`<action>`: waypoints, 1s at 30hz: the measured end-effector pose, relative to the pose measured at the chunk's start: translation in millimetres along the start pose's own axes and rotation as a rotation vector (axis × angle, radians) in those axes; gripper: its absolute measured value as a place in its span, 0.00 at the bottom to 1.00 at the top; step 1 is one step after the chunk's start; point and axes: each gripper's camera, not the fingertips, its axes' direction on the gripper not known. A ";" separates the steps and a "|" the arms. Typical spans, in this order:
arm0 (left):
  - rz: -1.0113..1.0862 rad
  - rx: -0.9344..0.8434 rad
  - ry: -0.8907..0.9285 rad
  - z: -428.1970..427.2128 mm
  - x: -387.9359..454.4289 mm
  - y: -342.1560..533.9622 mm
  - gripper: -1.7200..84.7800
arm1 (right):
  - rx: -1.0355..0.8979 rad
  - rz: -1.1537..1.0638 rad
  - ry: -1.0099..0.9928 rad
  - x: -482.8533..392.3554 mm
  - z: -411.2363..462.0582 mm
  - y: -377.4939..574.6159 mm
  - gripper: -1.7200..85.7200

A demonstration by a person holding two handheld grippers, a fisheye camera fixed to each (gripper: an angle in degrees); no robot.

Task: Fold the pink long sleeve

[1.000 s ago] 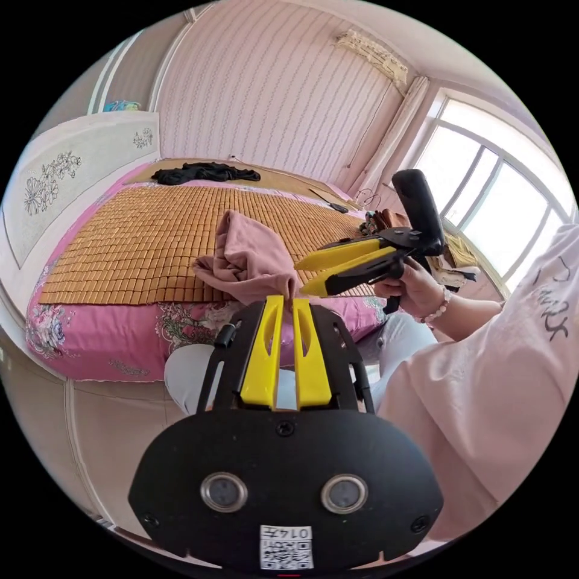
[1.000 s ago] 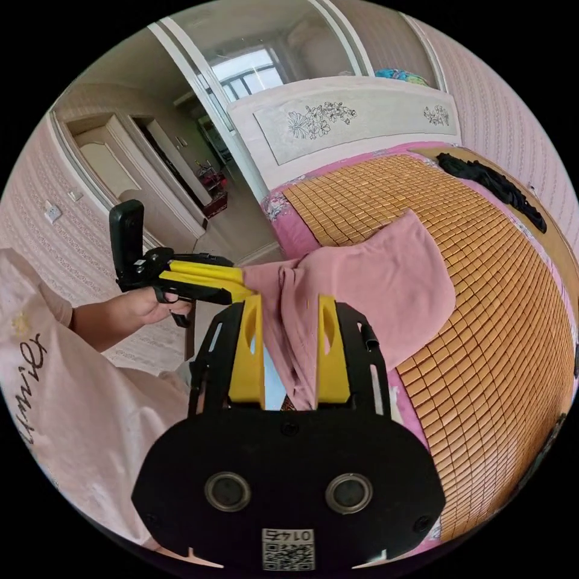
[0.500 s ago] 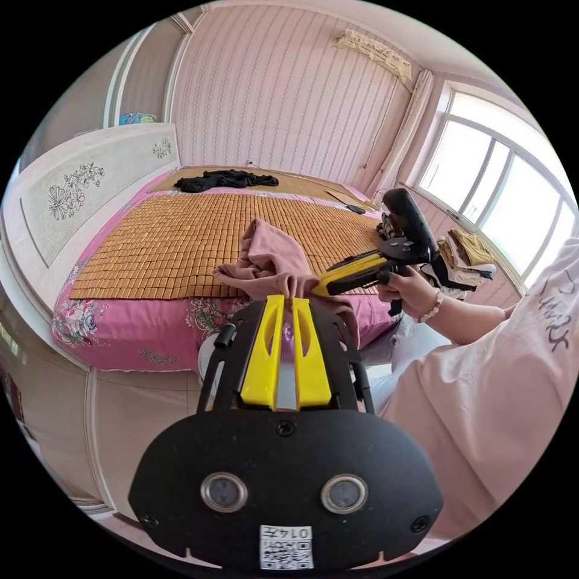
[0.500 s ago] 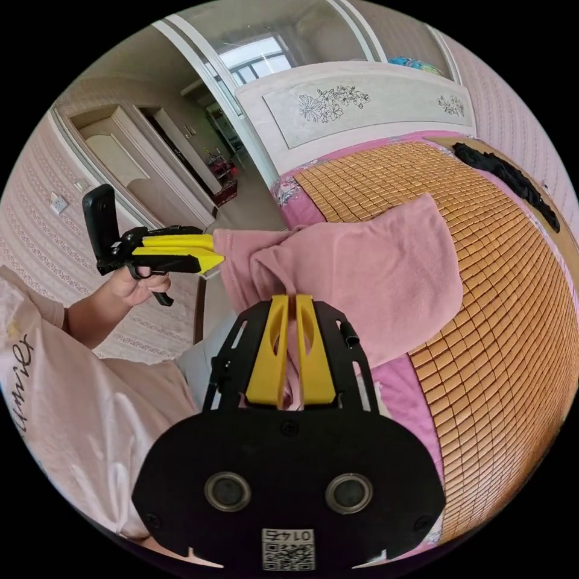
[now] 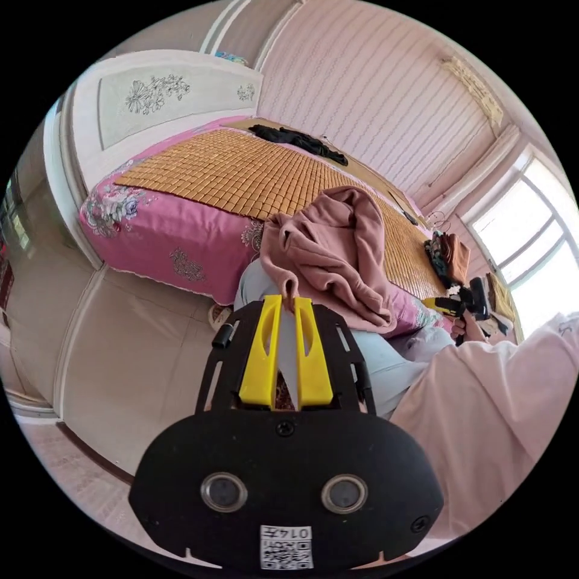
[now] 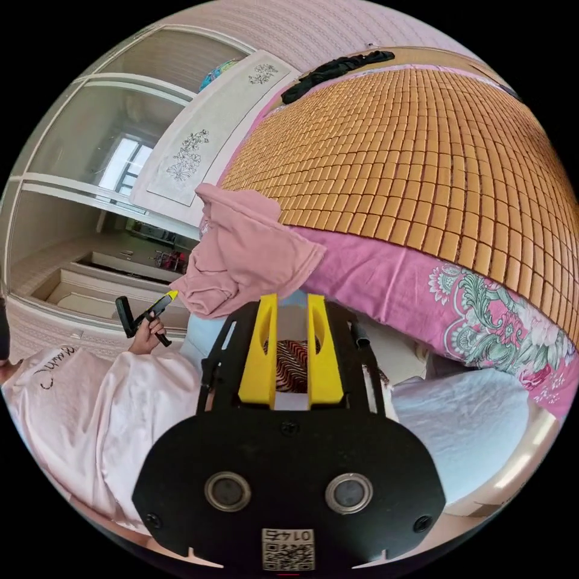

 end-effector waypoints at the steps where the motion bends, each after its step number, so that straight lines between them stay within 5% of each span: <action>1: -0.044 0.027 0.031 -6.2 -8.8 1.4 0.08 | 0.014 -0.002 -0.007 -2.1 -2.9 -1.4 0.14; 8: -0.127 0.174 0.029 -43.4 -31.2 -3.3 0.12 | -0.067 -0.170 0.112 -51.1 12.0 -58.1 0.22; 11: -0.134 0.097 0.044 -28.9 -31.3 -13.1 0.16 | -0.152 -0.227 0.144 -67.3 37.8 -81.4 0.25; 14: -0.155 0.008 0.045 0.3 -37.8 -12.5 0.18 | -0.343 -0.205 0.098 -69.8 70.4 -87.1 0.21; 17: -0.133 -0.127 -0.025 33.7 -36.7 -6.8 0.20 | -0.369 -0.237 0.094 -83.4 67.3 -75.2 0.12; 20: -0.180 -0.169 0.088 43.4 -42.8 -0.7 0.17 | -0.394 -0.253 0.008 -93.1 47.1 -63.9 0.05; 23: -0.250 -0.169 0.278 34.9 -63.6 4.3 0.04 | -0.340 -0.209 -0.069 -94.1 10.5 -53.0 0.04; 30: -0.115 0.034 0.343 -39.0 -45.6 -17.3 0.01 | 0.057 -0.204 -0.419 -112.3 -137.4 -32.6 0.03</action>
